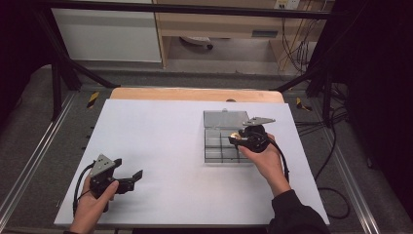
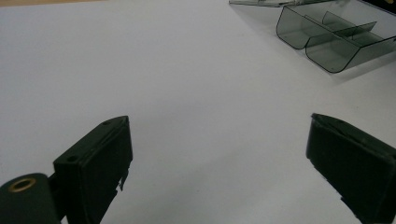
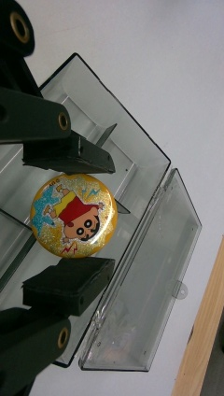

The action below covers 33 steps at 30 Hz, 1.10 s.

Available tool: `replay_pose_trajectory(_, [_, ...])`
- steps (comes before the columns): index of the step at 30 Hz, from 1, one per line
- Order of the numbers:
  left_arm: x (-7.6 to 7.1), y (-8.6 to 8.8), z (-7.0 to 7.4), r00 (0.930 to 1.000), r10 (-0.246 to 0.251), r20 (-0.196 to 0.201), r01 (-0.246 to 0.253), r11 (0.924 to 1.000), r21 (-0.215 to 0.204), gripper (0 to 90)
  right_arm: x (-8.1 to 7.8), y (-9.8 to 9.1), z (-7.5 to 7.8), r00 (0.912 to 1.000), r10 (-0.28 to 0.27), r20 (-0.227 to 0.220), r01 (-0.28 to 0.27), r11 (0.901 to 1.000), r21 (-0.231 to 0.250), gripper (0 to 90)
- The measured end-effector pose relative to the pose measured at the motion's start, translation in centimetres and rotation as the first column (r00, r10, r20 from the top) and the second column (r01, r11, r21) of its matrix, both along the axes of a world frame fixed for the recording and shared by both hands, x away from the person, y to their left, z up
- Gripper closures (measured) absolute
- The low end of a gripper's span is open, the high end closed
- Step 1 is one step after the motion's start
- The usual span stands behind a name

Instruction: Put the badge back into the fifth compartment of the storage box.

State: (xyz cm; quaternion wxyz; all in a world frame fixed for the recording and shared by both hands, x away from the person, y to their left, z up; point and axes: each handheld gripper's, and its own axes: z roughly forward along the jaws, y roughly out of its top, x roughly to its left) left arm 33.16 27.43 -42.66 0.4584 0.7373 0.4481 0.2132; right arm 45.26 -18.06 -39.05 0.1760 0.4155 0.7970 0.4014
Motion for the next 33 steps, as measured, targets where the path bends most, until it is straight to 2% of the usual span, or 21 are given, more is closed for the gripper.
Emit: replay_pose_trajectory(33, [0.0, -0.09, -0.05, 1.0, -0.006, -0.002, 0.006, 1.0, 0.007, 7.2, -0.14, 0.43, -0.78, 0.9988, 0.024, -0.041, -0.026, 0.9991, -0.034, 47.8])
